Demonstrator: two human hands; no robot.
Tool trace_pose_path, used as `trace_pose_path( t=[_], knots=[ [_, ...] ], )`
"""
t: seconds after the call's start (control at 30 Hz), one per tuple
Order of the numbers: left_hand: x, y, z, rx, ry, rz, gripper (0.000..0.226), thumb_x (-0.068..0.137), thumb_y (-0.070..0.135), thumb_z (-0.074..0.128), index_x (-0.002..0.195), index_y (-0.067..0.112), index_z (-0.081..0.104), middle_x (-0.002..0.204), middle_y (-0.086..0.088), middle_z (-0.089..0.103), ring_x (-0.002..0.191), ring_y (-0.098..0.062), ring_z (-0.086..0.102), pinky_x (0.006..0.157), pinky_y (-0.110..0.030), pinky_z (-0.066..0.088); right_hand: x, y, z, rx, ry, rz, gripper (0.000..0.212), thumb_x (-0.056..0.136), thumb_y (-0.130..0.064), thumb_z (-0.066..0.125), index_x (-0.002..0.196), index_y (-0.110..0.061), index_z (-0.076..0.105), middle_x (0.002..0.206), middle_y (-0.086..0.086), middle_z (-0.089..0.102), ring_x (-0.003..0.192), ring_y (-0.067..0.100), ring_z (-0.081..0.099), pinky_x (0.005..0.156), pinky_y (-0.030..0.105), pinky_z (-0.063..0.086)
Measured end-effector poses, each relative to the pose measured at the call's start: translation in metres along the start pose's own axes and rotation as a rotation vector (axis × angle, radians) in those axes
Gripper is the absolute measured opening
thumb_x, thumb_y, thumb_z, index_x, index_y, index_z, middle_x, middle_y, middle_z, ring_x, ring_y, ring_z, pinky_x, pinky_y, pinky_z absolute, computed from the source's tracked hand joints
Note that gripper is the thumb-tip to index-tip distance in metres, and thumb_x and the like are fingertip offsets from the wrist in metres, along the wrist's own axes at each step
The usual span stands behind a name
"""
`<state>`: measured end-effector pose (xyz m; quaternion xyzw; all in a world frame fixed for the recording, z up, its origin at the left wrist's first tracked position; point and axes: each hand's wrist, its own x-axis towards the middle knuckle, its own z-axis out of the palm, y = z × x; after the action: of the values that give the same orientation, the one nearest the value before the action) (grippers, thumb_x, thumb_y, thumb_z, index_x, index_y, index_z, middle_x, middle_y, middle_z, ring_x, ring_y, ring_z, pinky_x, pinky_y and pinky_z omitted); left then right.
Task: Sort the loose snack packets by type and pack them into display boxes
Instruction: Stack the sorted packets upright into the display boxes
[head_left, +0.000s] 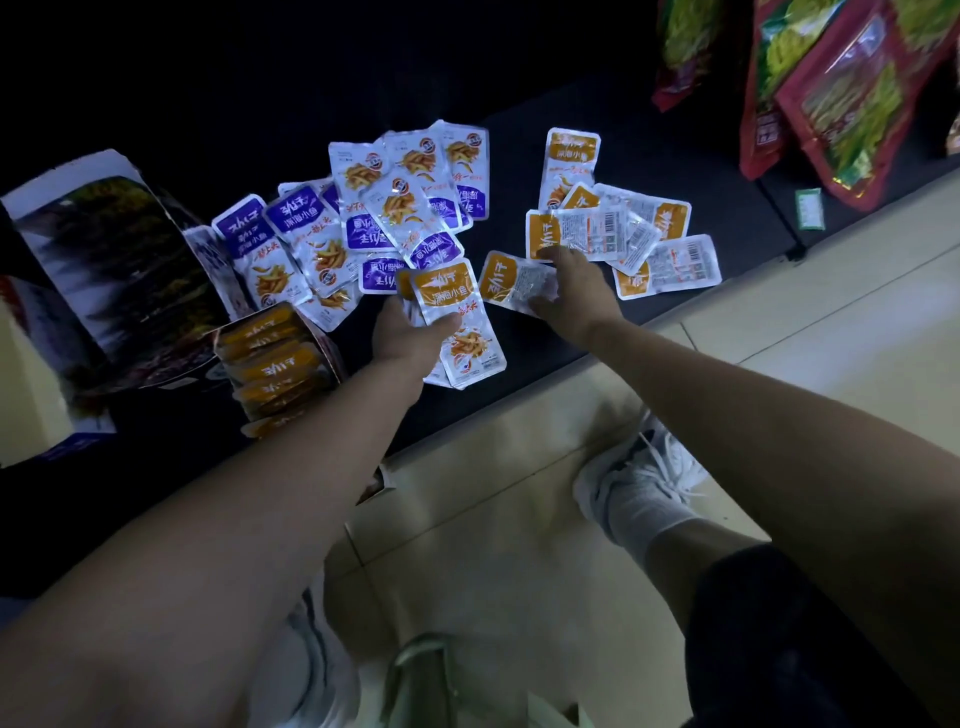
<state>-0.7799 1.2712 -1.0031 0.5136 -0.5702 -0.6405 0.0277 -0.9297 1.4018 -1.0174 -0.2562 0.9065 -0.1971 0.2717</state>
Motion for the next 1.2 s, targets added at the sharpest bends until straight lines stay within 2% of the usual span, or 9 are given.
trace_pose_path(
  t=[0.13,0.3,0.43,0.53,0.6,0.7,0.9,1.03,1.2],
  knots=[
    [0.006,-0.004,0.003,-0.001,0.028,-0.021,0.042,0.084,0.004,0.070,0.122,0.000,0.053,0.121,-0.008,0.064,0.104,-0.020,0.062,0.082,-0.033,0.050,-0.004,0.005,0.011,-0.333,-0.085,-0.075,0.068,0.077,-0.033,0.076,0.134,-0.015,0.043,0.134,0.010,0.041,0.123,0.031,0.039,0.092,0.042,0.046],
    [0.009,-0.007,-0.002,0.009,0.072,-0.025,0.041,0.083,0.005,0.071,0.120,-0.001,0.054,0.117,-0.010,0.065,0.099,-0.021,0.064,0.083,-0.034,0.051,-0.010,0.002,0.013,-0.422,0.026,-0.154,0.046,0.081,-0.031,0.066,0.119,-0.008,0.054,0.115,0.015,0.055,0.105,0.034,0.053,0.073,0.036,0.045],
    [0.009,-0.006,-0.006,0.007,0.097,-0.031,0.043,0.082,0.007,0.072,0.121,-0.001,0.054,0.118,-0.011,0.066,0.105,-0.026,0.065,0.090,-0.042,0.052,-0.006,-0.001,-0.009,0.164,0.129,0.036,0.019,0.092,-0.020,0.057,0.085,-0.002,0.060,0.082,0.011,0.062,0.078,0.028,0.060,0.061,0.036,0.048],
    [0.004,0.000,-0.004,-0.009,0.109,-0.047,0.044,0.084,0.008,0.071,0.123,-0.001,0.053,0.119,-0.011,0.065,0.105,-0.026,0.064,0.084,-0.037,0.052,-0.010,-0.010,-0.025,0.871,-0.068,0.205,0.016,0.095,-0.004,0.050,0.081,-0.007,0.057,0.080,0.006,0.064,0.072,0.020,0.066,0.056,0.029,0.058],
    [0.001,0.003,0.000,-0.033,0.107,-0.055,0.043,0.086,0.009,0.070,0.124,-0.001,0.053,0.120,-0.011,0.064,0.100,-0.023,0.063,0.073,-0.028,0.050,-0.018,-0.013,-0.028,0.972,-0.255,0.217,0.013,0.096,-0.004,0.050,0.090,-0.010,0.058,0.087,0.006,0.067,0.070,0.012,0.069,0.056,0.024,0.057],
    [-0.008,0.010,0.005,-0.079,0.084,-0.061,0.035,0.089,0.009,0.066,0.121,-0.001,0.056,0.113,-0.008,0.064,0.090,-0.018,0.062,0.056,-0.021,0.046,-0.029,-0.014,-0.024,0.920,-0.389,0.209,0.015,0.096,-0.005,0.051,0.085,-0.013,0.056,0.088,0.007,0.068,0.073,0.014,0.068,0.057,0.024,0.056],
    [-0.030,0.022,0.003,-0.113,-0.059,-0.067,0.023,0.092,0.013,0.063,0.114,0.005,0.062,0.111,-0.009,0.069,0.096,-0.026,0.067,0.085,-0.042,0.055,-0.047,-0.025,-0.022,0.819,-0.337,0.127,0.017,0.097,-0.008,0.053,0.081,-0.014,0.050,0.061,-0.001,0.062,0.050,0.012,0.059,0.053,0.023,0.050],
    [-0.046,0.033,-0.004,-0.143,-0.124,-0.081,0.010,0.094,0.010,0.057,0.099,0.015,0.063,0.095,-0.004,0.069,0.084,-0.022,0.067,0.078,-0.035,0.055,-0.057,-0.029,-0.030,0.638,-0.332,0.058,0.018,0.095,-0.008,0.055,0.079,-0.013,0.048,0.055,-0.003,0.059,0.049,0.011,0.051,0.052,0.024,0.044],
    [-0.072,0.045,-0.014,-0.091,-0.115,-0.074,0.018,0.094,0.013,0.046,0.105,0.010,0.061,0.094,-0.010,0.069,0.082,-0.027,0.066,0.077,-0.039,0.054,-0.081,-0.045,-0.035,0.530,-0.370,0.001,0.016,0.093,-0.008,0.058,0.080,-0.013,0.051,0.052,-0.005,0.061,0.050,0.010,0.056,0.059,0.028,0.049]
  ],
)
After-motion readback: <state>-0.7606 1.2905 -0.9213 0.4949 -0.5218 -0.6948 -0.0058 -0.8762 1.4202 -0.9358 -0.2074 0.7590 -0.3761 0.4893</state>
